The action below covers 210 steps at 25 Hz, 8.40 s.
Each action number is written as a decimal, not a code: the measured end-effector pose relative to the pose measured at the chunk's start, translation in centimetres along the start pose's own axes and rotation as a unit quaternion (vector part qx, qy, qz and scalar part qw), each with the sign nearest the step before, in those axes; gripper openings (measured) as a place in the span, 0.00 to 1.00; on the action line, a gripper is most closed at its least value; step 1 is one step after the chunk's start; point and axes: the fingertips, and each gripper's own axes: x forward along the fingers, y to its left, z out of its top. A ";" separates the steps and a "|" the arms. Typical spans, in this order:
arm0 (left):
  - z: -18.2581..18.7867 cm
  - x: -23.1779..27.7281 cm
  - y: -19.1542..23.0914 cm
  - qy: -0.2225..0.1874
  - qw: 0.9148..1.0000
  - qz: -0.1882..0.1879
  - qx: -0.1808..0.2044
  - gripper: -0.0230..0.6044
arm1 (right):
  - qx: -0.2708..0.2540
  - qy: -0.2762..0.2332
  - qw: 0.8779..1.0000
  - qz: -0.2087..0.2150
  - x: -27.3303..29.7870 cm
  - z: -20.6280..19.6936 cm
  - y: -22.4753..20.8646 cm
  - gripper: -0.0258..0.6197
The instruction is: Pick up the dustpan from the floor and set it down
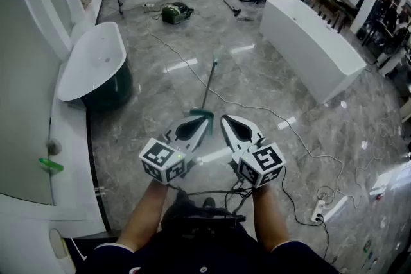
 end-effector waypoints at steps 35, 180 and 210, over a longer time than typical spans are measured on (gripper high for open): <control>-1.2 7.5 3.2 0.013 1.000 0.007 -0.001 0.06 | 0.009 0.003 1.000 -0.004 2.9 -0.8 -7.7 0.05; -3.5 38.9 39.8 0.093 0.993 -0.027 0.067 0.20 | 0.047 0.067 0.991 -0.106 34.4 -4.8 -39.5 0.05; 5.4 33.7 38.3 0.043 0.995 0.015 0.092 0.20 | -0.010 0.010 0.999 -0.049 36.1 3.0 -33.8 0.05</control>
